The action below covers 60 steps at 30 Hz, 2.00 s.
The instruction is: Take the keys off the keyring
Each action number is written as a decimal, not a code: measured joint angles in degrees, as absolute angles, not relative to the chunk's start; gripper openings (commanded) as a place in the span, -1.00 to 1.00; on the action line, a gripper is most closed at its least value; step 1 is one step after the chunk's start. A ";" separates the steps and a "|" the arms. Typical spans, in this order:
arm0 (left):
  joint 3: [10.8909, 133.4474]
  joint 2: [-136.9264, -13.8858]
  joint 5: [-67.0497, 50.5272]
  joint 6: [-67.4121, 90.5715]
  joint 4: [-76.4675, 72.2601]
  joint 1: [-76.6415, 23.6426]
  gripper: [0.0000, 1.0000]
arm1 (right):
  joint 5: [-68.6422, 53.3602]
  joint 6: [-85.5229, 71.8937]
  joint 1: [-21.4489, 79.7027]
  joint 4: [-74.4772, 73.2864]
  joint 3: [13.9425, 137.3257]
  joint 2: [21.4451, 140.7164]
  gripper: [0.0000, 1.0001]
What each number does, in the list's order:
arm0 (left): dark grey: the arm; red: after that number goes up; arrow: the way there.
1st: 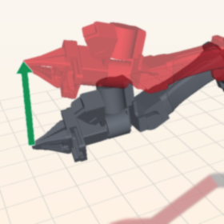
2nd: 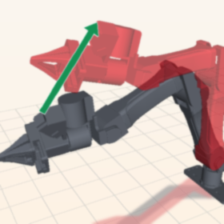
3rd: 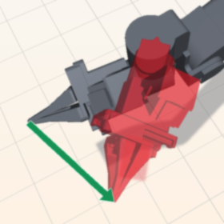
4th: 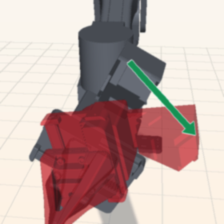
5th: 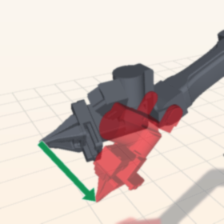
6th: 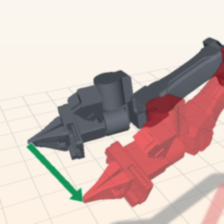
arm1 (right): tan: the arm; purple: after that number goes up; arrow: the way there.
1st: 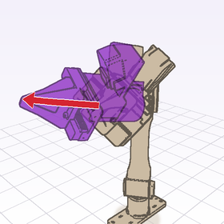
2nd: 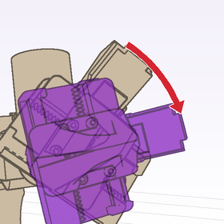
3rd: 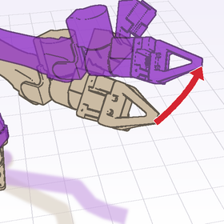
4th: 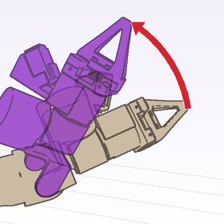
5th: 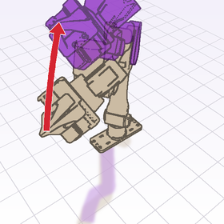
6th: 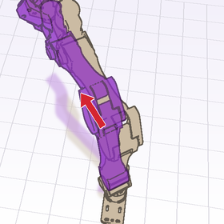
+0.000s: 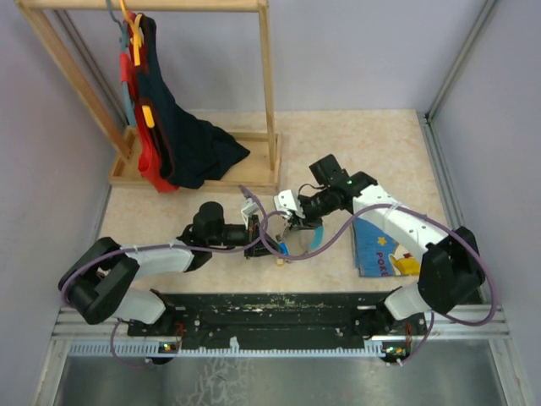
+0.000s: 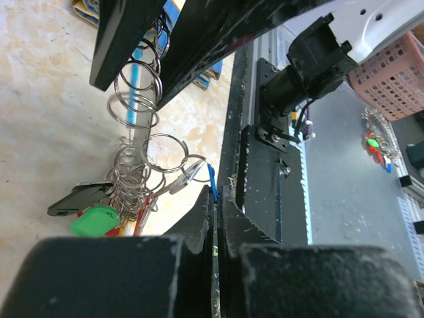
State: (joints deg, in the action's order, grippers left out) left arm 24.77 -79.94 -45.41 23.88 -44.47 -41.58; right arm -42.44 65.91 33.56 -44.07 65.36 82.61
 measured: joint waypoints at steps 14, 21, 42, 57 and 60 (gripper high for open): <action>27.53 -79.94 -52.95 23.05 -40.66 -39.48 -1.00 | -41.41 63.83 31.79 -42.70 60.66 81.23 0.25; 27.53 -79.96 -53.10 26.13 -41.15 -39.46 -1.00 | -42.61 62.24 30.00 -41.43 59.88 75.81 0.34; 26.41 -80.07 -37.41 42.57 -46.22 -39.38 -1.00 | -56.73 41.21 29.91 -28.53 54.00 73.93 0.30; 23.86 -80.07 -26.74 54.13 -47.22 -39.38 -0.99 | -47.37 32.67 34.83 -20.40 51.88 75.55 0.28; 23.77 -80.07 -25.26 56.29 -47.03 -39.38 -0.99 | -44.91 32.32 35.24 -19.20 51.29 75.55 0.27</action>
State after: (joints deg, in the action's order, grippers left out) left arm 23.77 -80.07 -25.26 56.29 -47.03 -39.38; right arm -44.91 32.32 35.24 -19.20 51.29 75.55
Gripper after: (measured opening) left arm 0.008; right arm 0.640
